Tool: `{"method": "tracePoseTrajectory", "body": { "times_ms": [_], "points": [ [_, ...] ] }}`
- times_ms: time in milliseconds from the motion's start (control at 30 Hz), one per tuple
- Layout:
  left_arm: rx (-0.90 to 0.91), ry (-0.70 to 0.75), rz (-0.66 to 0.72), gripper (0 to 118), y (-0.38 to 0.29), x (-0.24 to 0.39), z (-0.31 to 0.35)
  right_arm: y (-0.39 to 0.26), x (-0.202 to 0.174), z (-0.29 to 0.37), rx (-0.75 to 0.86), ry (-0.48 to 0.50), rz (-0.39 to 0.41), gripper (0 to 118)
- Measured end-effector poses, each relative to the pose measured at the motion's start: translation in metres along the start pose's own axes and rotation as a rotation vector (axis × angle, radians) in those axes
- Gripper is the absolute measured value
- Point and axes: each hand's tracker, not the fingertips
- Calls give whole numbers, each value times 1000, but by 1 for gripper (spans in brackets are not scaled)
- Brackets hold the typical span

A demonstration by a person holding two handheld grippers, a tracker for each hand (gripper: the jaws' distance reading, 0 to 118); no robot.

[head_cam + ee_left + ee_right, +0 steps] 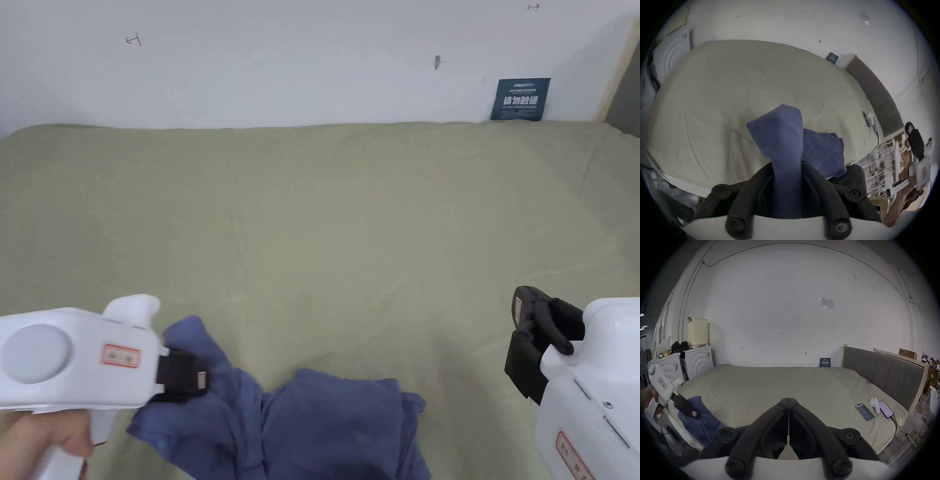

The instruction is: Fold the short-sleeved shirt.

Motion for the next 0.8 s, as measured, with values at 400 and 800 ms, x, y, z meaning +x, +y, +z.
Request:
{"method": "tracePoseTrajectory", "body": {
  "times_ms": [400,800],
  "points": [
    [-179,58,-236,68,-15,162,-135,-2,27,9,-4,-58,-56,3],
    [-76,-289,-9,60,-5,106,-103,-15,36,1,-54,-73,-74,3]
  ]
}}
